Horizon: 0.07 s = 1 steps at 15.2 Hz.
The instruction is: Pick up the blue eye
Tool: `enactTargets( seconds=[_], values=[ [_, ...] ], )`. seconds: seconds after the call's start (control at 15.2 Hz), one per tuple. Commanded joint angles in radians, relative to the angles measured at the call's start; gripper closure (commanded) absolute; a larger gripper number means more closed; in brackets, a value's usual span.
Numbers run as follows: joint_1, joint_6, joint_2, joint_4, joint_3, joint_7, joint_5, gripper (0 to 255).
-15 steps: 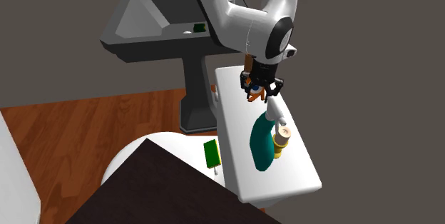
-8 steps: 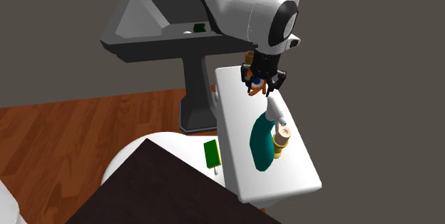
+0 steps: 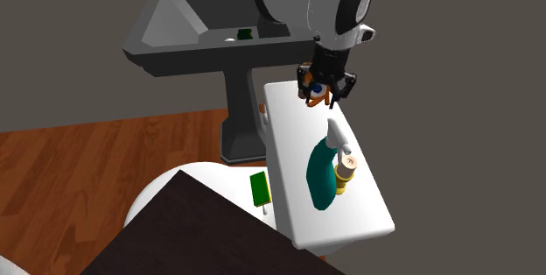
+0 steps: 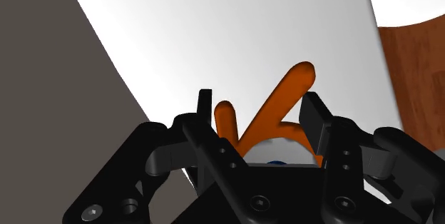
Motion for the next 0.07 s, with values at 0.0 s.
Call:
enactTargets(
  seconds=[0.0],
  values=[
    [0.0,-0.008,-0.005,0.003,0.0,0.0,0.0,255]
  ],
)
